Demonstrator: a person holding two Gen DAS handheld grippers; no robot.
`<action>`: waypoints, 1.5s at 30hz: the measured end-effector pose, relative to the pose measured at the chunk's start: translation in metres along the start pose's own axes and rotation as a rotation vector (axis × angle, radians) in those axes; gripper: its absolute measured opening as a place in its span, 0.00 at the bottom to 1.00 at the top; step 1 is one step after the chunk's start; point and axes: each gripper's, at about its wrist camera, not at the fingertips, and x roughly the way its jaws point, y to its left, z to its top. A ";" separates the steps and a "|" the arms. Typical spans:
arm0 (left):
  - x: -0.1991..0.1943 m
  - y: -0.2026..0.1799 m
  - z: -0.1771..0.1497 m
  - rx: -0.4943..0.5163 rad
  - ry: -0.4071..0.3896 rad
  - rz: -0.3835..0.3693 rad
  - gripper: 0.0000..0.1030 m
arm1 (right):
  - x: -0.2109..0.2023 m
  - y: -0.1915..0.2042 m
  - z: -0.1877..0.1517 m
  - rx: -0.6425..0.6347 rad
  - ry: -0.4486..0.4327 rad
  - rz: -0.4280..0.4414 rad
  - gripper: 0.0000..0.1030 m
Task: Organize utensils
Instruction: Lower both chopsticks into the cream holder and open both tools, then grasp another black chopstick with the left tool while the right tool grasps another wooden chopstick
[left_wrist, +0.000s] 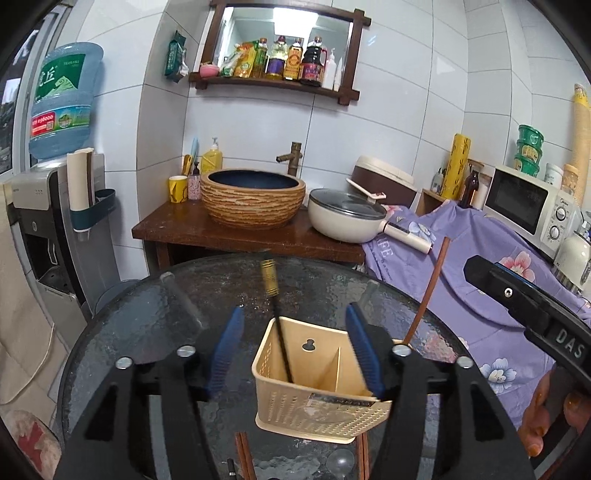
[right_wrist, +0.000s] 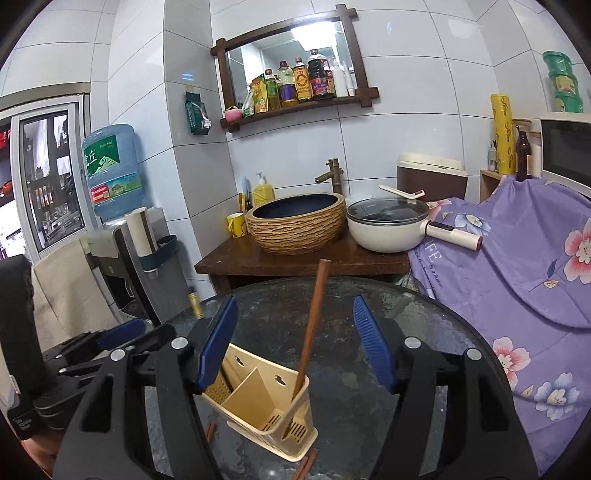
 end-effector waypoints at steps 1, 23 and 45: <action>-0.006 0.001 -0.003 0.005 -0.014 0.001 0.65 | -0.003 -0.002 -0.001 0.001 -0.003 -0.007 0.64; -0.053 0.066 -0.146 -0.049 0.174 0.149 0.91 | -0.021 0.008 -0.178 -0.091 0.370 -0.032 0.69; -0.027 0.063 -0.196 -0.060 0.347 0.095 0.44 | 0.002 0.019 -0.234 -0.089 0.536 -0.081 0.46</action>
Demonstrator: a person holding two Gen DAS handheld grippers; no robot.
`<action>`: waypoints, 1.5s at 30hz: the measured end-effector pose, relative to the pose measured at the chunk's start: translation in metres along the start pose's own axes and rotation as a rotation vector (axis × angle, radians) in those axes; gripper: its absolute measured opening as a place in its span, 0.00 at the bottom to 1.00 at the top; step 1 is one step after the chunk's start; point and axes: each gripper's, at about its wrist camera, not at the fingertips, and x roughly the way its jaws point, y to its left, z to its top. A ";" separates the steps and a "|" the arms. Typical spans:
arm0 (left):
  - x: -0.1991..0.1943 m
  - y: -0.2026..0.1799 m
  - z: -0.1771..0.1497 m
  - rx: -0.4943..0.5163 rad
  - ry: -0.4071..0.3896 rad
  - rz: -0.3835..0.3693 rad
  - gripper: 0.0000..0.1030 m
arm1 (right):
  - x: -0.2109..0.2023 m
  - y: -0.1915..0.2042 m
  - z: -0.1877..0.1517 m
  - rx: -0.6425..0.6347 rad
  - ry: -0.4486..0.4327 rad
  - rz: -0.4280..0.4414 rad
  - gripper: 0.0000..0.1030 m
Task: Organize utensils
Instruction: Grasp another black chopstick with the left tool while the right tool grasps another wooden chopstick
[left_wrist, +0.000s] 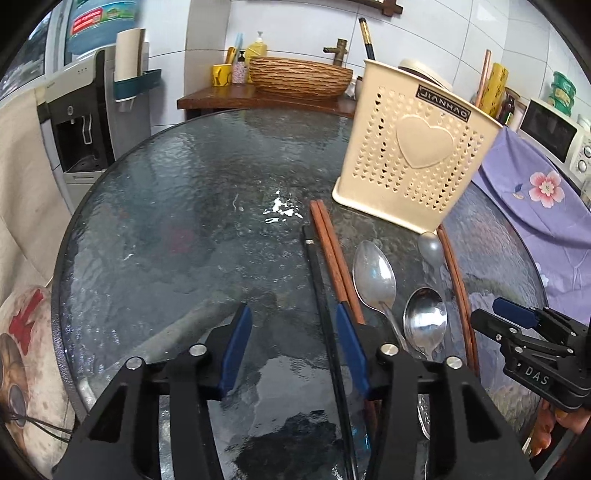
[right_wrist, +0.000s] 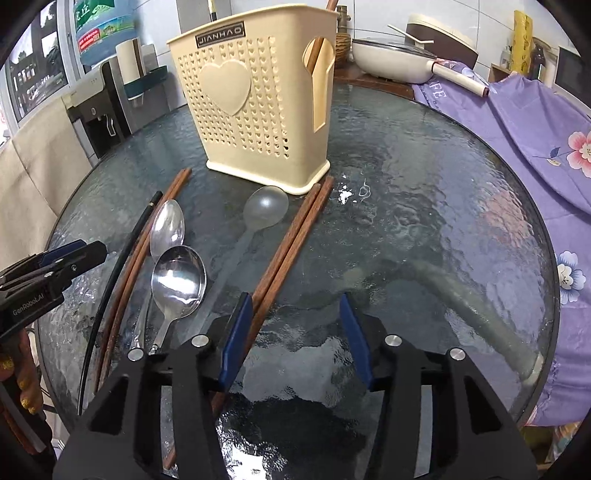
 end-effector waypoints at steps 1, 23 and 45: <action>0.001 -0.001 0.000 0.004 0.004 0.000 0.43 | 0.002 0.000 0.000 0.000 0.005 -0.002 0.45; 0.025 -0.015 0.010 0.052 0.053 0.020 0.28 | 0.023 -0.018 0.029 -0.013 0.066 -0.079 0.34; 0.067 -0.026 0.051 0.091 0.098 0.083 0.16 | 0.070 -0.033 0.090 0.048 0.094 -0.068 0.24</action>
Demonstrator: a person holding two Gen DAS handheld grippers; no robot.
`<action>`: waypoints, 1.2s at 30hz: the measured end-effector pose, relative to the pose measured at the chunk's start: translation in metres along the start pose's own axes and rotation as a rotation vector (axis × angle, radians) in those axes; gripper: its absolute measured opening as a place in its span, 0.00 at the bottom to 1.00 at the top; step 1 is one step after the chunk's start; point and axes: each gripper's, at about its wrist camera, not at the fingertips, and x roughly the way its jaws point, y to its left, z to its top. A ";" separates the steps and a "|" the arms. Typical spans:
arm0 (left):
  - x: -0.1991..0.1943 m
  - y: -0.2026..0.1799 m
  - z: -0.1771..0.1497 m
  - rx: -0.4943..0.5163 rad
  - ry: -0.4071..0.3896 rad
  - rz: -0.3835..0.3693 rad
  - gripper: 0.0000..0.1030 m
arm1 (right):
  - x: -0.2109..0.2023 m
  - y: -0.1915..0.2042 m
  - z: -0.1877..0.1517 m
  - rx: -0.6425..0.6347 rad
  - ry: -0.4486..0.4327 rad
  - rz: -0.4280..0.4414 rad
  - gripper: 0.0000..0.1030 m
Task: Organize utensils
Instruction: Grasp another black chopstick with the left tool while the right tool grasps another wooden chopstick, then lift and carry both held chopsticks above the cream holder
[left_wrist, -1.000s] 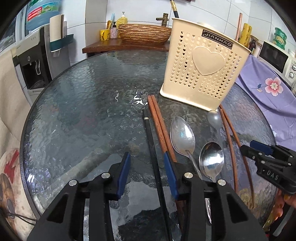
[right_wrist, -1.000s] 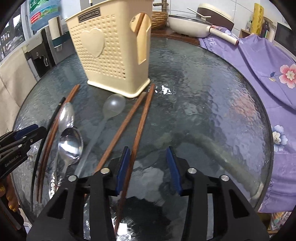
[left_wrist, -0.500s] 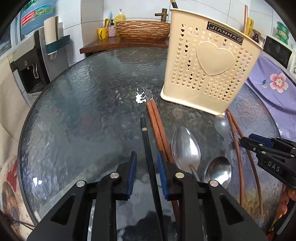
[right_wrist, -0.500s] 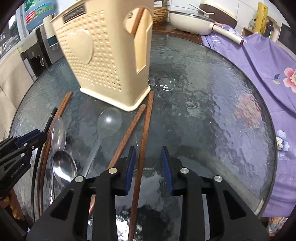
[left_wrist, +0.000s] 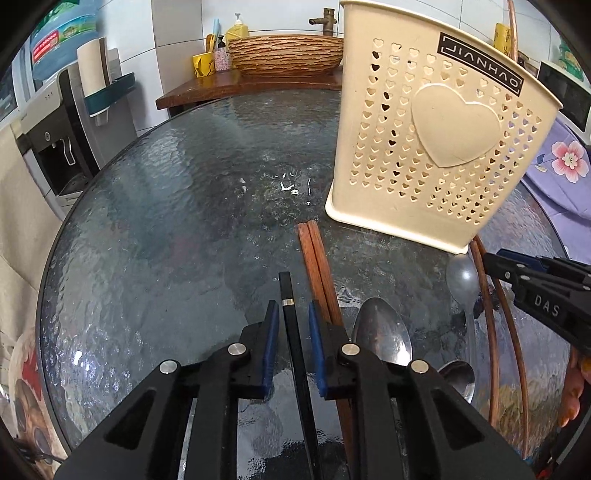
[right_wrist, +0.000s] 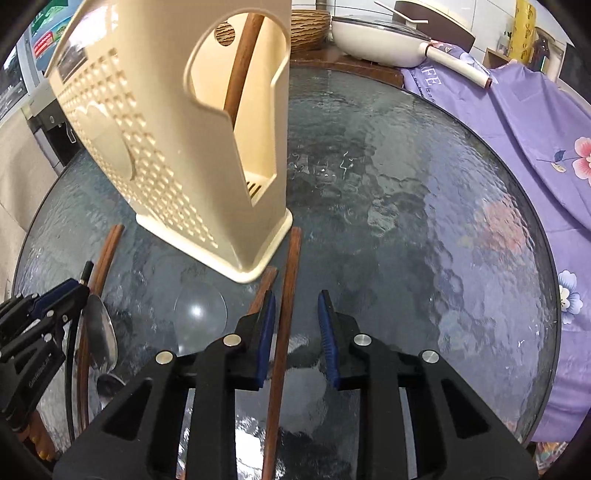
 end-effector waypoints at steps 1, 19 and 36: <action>0.000 0.000 0.001 -0.002 0.002 -0.001 0.15 | 0.001 0.000 0.002 0.001 0.000 0.000 0.22; -0.006 -0.009 -0.011 0.002 -0.002 0.011 0.08 | -0.002 0.016 -0.006 -0.051 -0.024 -0.020 0.08; -0.006 -0.004 -0.007 -0.025 -0.001 -0.011 0.07 | -0.010 -0.012 -0.008 0.039 -0.067 0.034 0.07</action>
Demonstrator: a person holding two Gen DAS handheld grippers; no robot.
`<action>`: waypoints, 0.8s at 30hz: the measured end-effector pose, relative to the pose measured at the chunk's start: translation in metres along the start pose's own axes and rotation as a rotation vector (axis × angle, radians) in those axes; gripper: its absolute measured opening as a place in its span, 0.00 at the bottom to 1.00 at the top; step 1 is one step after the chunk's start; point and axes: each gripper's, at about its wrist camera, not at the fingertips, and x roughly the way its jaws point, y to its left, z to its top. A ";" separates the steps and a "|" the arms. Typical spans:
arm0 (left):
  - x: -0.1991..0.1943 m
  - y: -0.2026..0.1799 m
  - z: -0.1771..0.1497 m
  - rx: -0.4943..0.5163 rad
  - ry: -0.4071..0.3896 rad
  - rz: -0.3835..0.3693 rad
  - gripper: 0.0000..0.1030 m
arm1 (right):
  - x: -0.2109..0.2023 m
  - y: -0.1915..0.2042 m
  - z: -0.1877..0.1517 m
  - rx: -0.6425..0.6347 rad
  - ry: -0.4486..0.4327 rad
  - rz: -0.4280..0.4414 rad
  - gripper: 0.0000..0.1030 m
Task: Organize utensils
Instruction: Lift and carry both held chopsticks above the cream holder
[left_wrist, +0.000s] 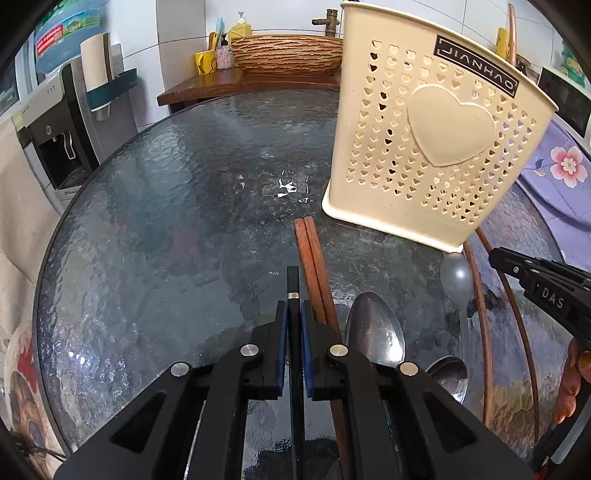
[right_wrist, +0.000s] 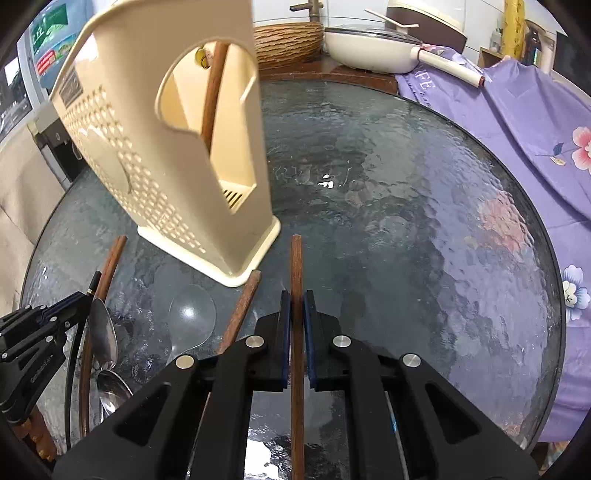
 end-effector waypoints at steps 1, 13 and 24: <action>0.000 0.001 0.001 -0.002 -0.001 0.000 0.07 | -0.002 -0.002 0.000 0.007 -0.007 0.009 0.07; -0.030 0.011 0.012 -0.023 -0.086 -0.025 0.07 | -0.040 -0.014 0.005 0.044 -0.125 0.095 0.07; -0.076 0.013 0.021 -0.023 -0.193 -0.063 0.07 | -0.100 -0.012 0.007 0.024 -0.269 0.156 0.07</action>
